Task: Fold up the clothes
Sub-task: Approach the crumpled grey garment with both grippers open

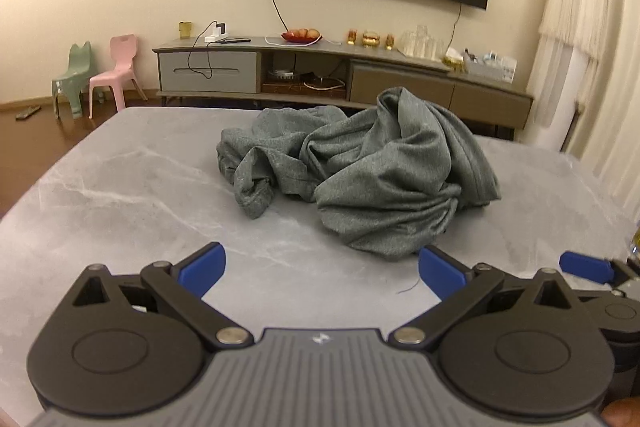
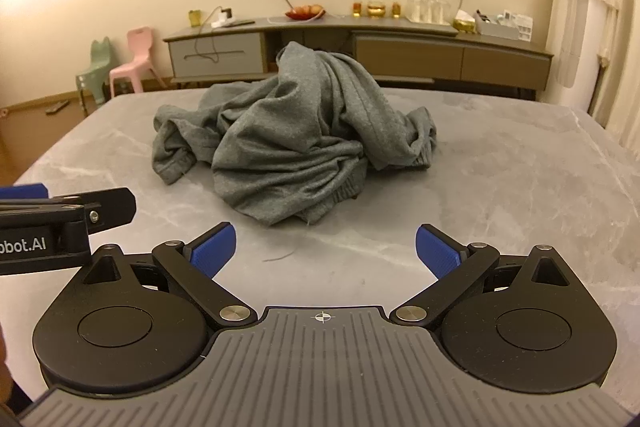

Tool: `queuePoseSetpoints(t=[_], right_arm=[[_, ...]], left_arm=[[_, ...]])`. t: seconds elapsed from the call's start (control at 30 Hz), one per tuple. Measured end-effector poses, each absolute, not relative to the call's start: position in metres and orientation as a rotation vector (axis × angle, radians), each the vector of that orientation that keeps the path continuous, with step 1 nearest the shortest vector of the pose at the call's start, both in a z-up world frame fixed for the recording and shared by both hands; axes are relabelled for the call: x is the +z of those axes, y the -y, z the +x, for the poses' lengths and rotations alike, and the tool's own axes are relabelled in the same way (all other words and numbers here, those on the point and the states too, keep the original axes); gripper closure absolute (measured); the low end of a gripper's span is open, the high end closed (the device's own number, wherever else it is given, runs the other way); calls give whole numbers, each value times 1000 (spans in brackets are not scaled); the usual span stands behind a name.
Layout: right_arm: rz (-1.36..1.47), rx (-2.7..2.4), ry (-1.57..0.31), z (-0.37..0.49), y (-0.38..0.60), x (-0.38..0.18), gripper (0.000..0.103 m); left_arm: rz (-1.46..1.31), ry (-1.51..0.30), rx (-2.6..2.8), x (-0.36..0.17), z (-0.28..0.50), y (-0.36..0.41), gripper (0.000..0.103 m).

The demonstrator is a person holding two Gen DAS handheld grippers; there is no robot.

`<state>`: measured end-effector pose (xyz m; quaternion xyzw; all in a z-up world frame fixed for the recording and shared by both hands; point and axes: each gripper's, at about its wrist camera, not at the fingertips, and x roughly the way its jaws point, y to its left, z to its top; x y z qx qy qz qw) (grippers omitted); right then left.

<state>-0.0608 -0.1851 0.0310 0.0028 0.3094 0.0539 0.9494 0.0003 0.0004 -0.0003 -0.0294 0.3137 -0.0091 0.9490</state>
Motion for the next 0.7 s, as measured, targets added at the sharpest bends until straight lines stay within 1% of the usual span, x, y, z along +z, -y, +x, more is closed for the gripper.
queuePoseSetpoints(t=[0.3, 0.37, 0.4, 0.43, 0.47, 0.5, 0.53, 0.57, 0.6, 0.63, 0.67, 0.7], right_arm=[[-23, 97, -604, -61, 187, 30, 9], [-28, 95, -608, -60, 187, 29, 13], [-28, 97, -614, -58, 187, 28, 15], [-29, 98, -620, -57, 188, 28, 20], [-29, 100, -625, -56, 189, 27, 31], [-28, 102, -632, -55, 190, 27, 40], [-20, 108, -642, -54, 191, 26, 64], [-14, 112, -652, -54, 193, 26, 85], [-16, 105, -655, -54, 193, 26, 94], [-17, 99, -658, -54, 193, 25, 103], [-19, 93, -660, -53, 193, 25, 103], [-22, 92, -657, -54, 194, 25, 103]], left_arm=[[-50, -664, 3, -4, 4, -5, 0], [-48, -670, 8, -5, 4, -6, 2], [-47, -673, 10, -5, 5, -7, 10], [-48, -681, 8, -5, 6, -7, 21], [-50, -687, 4, -5, 6, -7, 28], [-50, -691, 1, -5, 6, -6, 44], [-48, -695, 0, -5, 5, -6, 60], [-46, -698, -1, -5, 5, -5, 68], [-51, -703, -6, -6, 5, -5, 82], [-58, -709, -12, -6, 5, -6, 98], [-61, -709, -18, -6, 5, -6, 102], [-61, -708, -24, -7, 5, -6, 103]])
